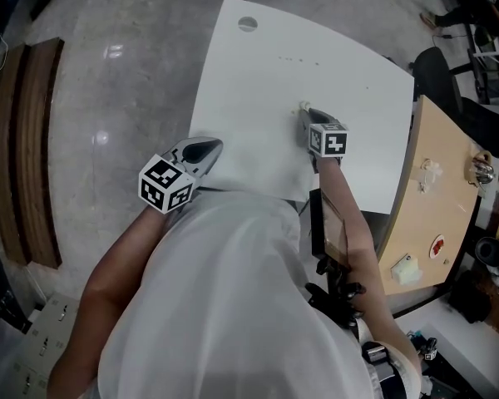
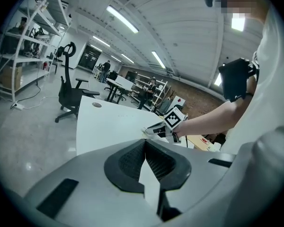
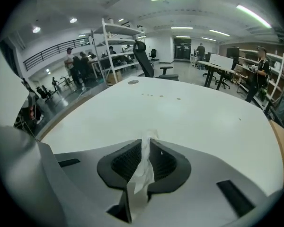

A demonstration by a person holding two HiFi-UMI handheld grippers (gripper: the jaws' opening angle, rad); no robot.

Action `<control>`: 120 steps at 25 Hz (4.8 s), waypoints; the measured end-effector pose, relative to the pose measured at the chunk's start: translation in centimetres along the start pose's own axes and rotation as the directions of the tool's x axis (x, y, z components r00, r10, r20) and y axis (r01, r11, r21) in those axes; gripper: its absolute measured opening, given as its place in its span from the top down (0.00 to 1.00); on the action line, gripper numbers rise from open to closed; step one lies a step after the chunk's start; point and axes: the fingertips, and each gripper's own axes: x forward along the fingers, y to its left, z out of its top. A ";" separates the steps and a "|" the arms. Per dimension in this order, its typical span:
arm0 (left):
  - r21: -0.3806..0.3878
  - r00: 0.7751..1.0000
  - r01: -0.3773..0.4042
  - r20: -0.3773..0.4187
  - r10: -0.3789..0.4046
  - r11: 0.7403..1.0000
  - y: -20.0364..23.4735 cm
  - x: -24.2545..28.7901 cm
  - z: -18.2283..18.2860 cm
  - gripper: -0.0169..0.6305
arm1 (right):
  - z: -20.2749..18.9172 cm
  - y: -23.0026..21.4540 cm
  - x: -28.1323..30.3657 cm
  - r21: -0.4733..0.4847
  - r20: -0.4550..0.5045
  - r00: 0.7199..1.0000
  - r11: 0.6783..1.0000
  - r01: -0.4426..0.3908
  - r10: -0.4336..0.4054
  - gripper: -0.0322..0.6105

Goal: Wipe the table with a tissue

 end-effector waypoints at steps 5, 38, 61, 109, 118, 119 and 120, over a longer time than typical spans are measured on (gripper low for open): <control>0.011 1.000 -0.011 0.007 0.010 1.000 0.1 -0.2 0.2 0.96 | -0.1 0.3 0.4 -0.049 -0.027 0.998 0.998 0.049 -0.050 0.87; 0.082 0.990 0.107 -0.103 -0.098 0.991 -4.0 4.9 -0.2 0.96 | -6.2 6.5 -8.3 0.014 0.217 0.960 0.983 -0.185 0.178 0.86; 0.067 0.978 0.092 -0.192 -0.078 0.993 -12.9 15.8 -0.1 0.96 | -8.2 -16.0 -12.5 0.487 0.390 0.920 0.839 -0.243 0.040 0.86; 0.003 0.986 -0.110 -0.127 0.109 0.994 -12.6 17.4 0.7 0.96 | -0.1 -12.3 -1.1 -0.551 0.057 0.990 0.831 -0.073 0.125 0.87; 0.038 0.988 -0.100 -0.114 0.104 0.994 -13.6 17.6 1.3 0.96 | -1.8 -8.8 -2.6 -0.396 0.008 0.942 0.866 -0.304 0.335 0.87; 0.041 0.988 -0.100 -0.111 0.104 0.994 -13.8 17.6 1.4 0.96 | -1.7 -9.1 -3.0 -0.350 0.041 0.939 0.886 -0.306 0.340 0.87; 0.045 0.989 -0.101 -0.108 0.105 0.994 -13.8 17.6 1.5 0.96 | -1.6 -9.6 -3.5 -0.310 0.075 0.940 0.903 -0.296 0.334 0.87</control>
